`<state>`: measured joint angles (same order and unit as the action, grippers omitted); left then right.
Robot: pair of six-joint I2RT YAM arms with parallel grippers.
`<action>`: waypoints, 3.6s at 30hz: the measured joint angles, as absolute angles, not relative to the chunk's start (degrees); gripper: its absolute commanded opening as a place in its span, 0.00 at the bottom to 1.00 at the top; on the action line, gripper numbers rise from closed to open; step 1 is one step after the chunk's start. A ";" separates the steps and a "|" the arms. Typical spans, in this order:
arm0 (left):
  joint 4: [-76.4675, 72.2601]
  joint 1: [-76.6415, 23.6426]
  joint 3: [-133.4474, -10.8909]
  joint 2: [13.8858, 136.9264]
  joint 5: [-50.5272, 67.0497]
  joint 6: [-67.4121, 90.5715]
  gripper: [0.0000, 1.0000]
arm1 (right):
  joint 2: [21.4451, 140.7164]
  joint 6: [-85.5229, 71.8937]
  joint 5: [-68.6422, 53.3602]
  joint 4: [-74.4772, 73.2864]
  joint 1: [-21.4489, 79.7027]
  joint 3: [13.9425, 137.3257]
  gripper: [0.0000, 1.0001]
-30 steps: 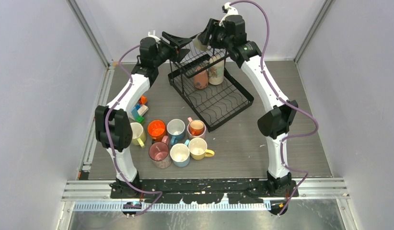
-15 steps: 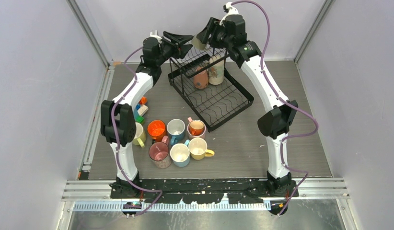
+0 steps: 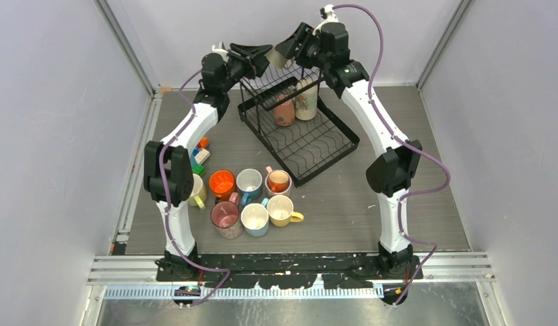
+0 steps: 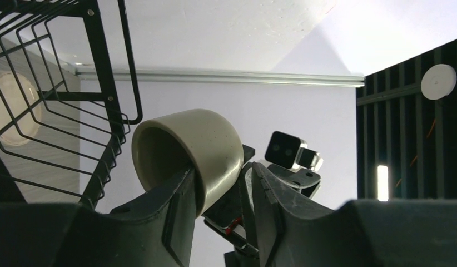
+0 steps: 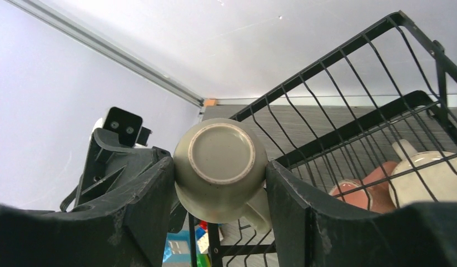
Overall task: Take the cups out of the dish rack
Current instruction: Place the cup into the cup.
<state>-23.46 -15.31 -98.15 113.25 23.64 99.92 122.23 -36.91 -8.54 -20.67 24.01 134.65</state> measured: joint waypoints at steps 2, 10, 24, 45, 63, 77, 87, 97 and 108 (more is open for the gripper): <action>-23.81 -15.31 -98.15 113.25 23.64 100.82 0.37 | 122.02 -38.79 -9.50 -18.57 23.57 133.21 0.40; -26.17 -15.42 -98.15 113.25 23.11 103.46 0.27 | 121.38 -46.65 -13.50 -10.57 22.06 129.32 0.39; -26.41 -15.51 -98.56 113.47 22.09 104.75 0.00 | 121.34 -53.43 -15.57 -4.43 21.45 126.30 0.39; -23.20 -15.70 -99.50 113.82 24.05 102.63 0.01 | 121.45 -51.13 -16.51 -9.69 21.37 127.66 0.44; -19.33 -15.97 -100.51 113.99 25.12 97.76 0.00 | 123.02 -47.59 -17.34 -16.21 21.26 131.59 0.53; -18.50 -16.53 -99.70 113.82 26.24 95.81 0.00 | 115.26 -44.66 -15.09 -22.41 21.63 128.40 0.88; -17.50 -16.53 -98.70 111.26 26.26 94.96 0.00 | 105.06 -42.87 -10.04 -26.98 20.86 121.54 0.92; -16.36 -16.53 -91.50 100.92 27.09 92.49 0.00 | 96.07 -42.04 -6.85 -31.16 20.75 110.48 0.92; -10.35 -16.78 -79.79 86.00 28.38 86.59 0.00 | 87.72 -41.89 -5.74 -32.56 20.75 101.43 0.93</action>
<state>-10.35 -16.78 -79.79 86.00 28.38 86.59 87.72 -41.89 -5.74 -32.56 20.75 101.43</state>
